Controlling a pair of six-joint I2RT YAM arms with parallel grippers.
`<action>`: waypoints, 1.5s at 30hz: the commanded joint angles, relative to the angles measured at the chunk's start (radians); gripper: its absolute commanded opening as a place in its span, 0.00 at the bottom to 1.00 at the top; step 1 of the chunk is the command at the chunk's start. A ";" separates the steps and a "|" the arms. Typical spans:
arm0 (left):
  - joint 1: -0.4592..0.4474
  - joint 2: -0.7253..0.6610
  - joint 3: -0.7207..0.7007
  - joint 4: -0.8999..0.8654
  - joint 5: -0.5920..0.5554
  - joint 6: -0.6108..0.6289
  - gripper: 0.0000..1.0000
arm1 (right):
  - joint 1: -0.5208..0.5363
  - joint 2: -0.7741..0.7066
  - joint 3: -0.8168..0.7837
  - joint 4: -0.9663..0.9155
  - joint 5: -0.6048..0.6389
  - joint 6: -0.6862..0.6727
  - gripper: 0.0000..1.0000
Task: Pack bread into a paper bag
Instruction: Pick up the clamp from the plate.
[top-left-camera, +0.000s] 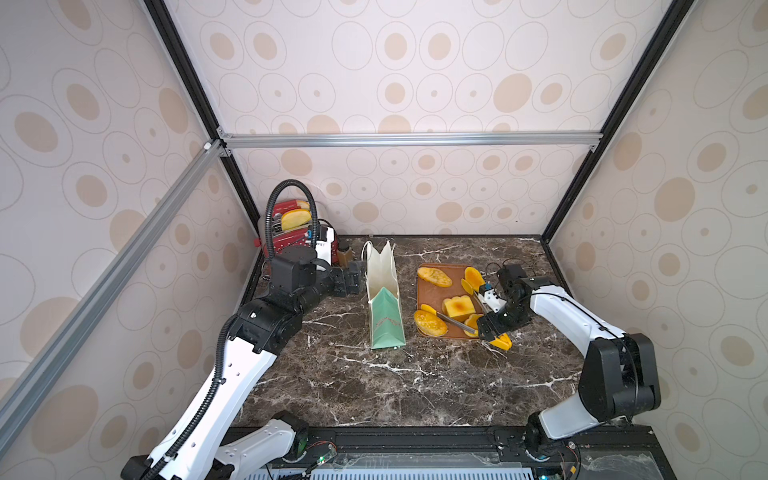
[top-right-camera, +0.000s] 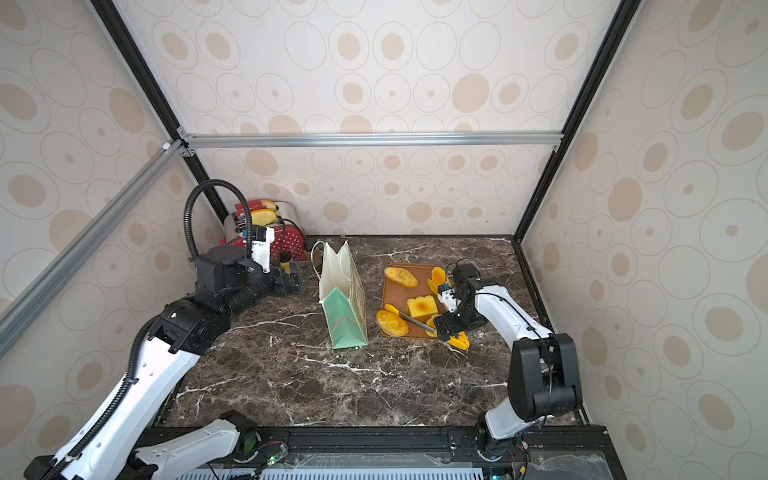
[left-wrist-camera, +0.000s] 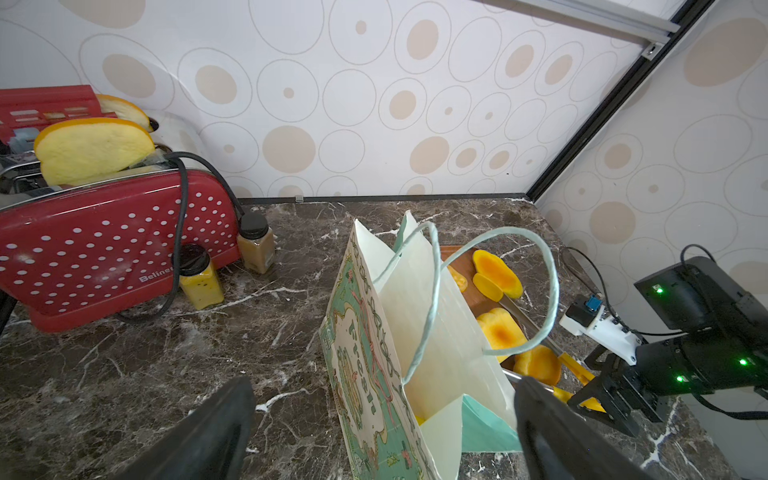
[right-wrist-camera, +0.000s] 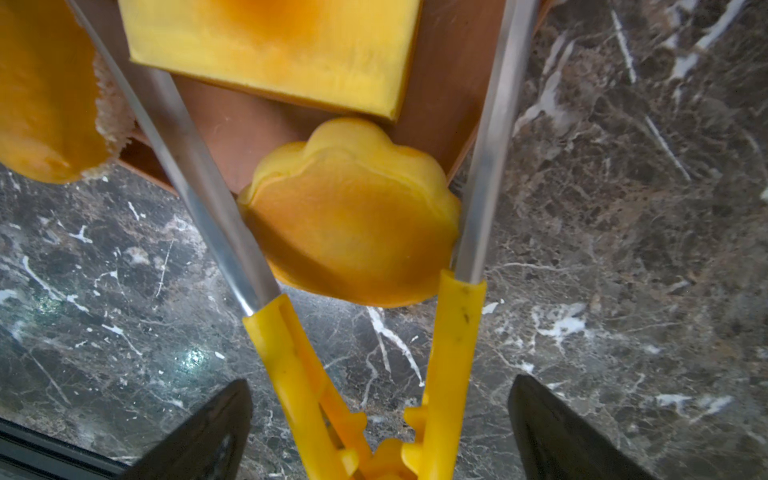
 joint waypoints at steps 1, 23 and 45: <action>-0.008 -0.026 -0.005 -0.021 0.012 0.031 0.99 | 0.003 -0.033 -0.001 -0.026 -0.046 -0.012 1.00; -0.007 -0.047 -0.016 -0.026 0.002 0.019 0.99 | 0.031 0.069 0.028 0.004 -0.021 -0.024 0.93; -0.007 -0.063 -0.006 -0.035 -0.027 -0.010 0.99 | 0.098 0.135 0.051 -0.015 0.059 -0.011 0.78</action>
